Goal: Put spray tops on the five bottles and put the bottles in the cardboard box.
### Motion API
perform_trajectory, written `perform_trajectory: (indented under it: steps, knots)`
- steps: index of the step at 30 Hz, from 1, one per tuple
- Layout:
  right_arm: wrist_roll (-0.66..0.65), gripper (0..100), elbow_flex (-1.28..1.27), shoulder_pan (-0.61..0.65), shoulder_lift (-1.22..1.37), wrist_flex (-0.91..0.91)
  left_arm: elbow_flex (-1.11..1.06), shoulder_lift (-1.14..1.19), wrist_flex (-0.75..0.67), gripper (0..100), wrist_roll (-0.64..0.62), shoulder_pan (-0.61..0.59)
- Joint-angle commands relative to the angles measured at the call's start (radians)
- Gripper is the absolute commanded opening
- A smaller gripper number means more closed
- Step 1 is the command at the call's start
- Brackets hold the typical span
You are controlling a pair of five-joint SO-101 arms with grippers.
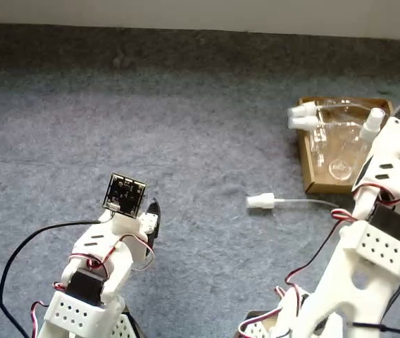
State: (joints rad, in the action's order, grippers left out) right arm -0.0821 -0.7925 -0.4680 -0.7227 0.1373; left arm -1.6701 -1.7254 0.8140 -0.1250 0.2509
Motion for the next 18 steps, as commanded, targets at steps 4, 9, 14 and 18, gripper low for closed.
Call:
perform_trajectory:
  steps: [4,9,14,18]
  knots:
    - [0.008,13.5,0.196,0.001,0.183,-0.016,-0.001,-0.007,-0.023,1,-0.005,-0.008]
    - [0.117,13.5,0.206,-0.024,0.28,-0.154,-0.001,-0.007,-0.023,1,-0.003,-0.01]
    - [0.117,13.5,0.203,-0.039,0.338,-0.24,-0.001,-0.007,-0.023,1,-0.003,-0.01]
    - [0.115,13.5,0.183,-0.045,0.372,-0.306,-0.001,-0.007,-0.023,1,-0.003,-0.01]
